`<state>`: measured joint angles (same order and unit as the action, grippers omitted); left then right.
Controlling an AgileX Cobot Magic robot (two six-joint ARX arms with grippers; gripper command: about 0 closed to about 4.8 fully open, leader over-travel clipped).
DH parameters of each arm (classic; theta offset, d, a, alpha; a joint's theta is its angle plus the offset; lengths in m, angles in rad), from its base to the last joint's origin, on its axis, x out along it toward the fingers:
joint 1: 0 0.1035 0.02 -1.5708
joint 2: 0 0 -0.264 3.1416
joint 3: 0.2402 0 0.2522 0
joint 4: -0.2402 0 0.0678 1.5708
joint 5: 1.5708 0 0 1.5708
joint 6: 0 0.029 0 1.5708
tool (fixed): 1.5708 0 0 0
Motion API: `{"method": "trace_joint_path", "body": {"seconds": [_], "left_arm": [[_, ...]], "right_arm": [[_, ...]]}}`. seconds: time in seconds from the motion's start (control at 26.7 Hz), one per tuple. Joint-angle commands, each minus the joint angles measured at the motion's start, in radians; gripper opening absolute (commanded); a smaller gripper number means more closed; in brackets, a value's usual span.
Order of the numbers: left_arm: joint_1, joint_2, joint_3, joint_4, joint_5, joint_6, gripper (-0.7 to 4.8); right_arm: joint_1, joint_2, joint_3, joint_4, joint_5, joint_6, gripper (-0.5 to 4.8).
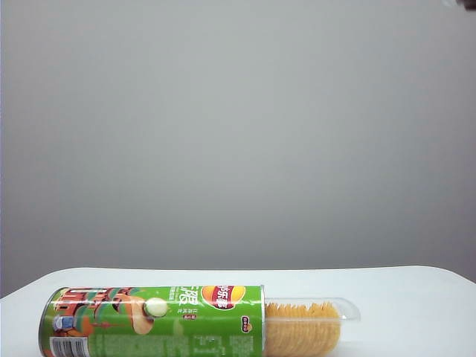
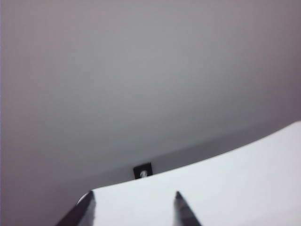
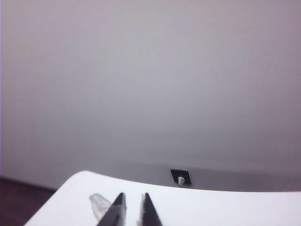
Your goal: Pick up the green tub of chips from the desk, pull out the transparent container with the chips inside partially, and then place the chips back on the desk.
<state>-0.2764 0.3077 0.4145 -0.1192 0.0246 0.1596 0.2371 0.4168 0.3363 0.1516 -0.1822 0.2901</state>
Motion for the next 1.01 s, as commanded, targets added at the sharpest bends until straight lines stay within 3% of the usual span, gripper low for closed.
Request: {"method": "trace_joint_path", "body": {"seconds": [0.04,0.11,0.34,0.49,0.79,0.9,1.01], "left_arm": [[0.000,-0.077,-0.079,0.135,0.000,-0.054,2.14],[0.000,-0.174,-0.176,0.219,0.001,-0.106,2.13],[0.001,-0.266,-0.314,0.246,-0.018,-0.146,2.09],[0.003,-0.267,-0.400,0.297,-0.064,-0.175,1.76],[0.033,-0.275,-0.409,0.280,-0.069,-0.201,1.74],[0.069,-0.275,-0.409,0.263,-0.019,-0.227,1.71],[0.135,-0.275,-0.409,0.241,0.081,-0.228,1.22]], "right_arm": [[0.000,-0.069,-0.071,0.119,0.054,0.052,0.39],[0.000,-0.161,-0.133,0.129,0.054,0.052,-0.05],[-0.016,-0.235,-0.242,0.135,0.164,0.049,-0.05],[-0.120,-0.275,-0.335,0.167,0.100,0.051,-0.05],[-0.319,-0.346,-0.335,0.128,-0.064,0.052,-0.05],[-0.367,-0.358,-0.335,0.098,-0.113,0.053,-0.05],[-0.383,-0.358,-0.335,0.058,-0.101,0.053,-0.05]]}}
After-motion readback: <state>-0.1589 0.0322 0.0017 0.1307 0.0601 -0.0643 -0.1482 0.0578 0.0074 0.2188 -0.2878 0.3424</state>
